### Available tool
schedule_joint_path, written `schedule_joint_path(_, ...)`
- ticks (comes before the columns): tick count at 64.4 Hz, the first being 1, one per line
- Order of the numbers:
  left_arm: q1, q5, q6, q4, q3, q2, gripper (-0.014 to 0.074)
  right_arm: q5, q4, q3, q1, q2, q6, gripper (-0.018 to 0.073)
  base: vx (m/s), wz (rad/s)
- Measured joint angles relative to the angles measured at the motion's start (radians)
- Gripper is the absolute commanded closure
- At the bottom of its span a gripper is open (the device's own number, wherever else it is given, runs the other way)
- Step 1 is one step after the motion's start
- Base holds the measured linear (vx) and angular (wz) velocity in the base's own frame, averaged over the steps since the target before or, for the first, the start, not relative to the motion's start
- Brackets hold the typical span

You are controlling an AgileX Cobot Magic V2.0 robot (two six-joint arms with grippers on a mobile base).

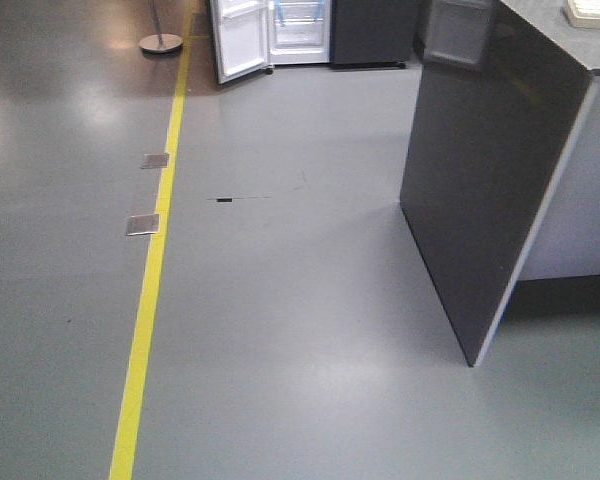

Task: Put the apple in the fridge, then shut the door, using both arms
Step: 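Drive toward the open white refrigerator holding the apple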

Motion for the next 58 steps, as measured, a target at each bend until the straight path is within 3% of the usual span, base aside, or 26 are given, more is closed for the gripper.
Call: schedule_joint_path(58,0.000,0.000,0.000,0.000,0.000,0.000,0.0603,0.000,0.000,0.000,0.000,0.000,0.000,0.0461,0.14,0.15)
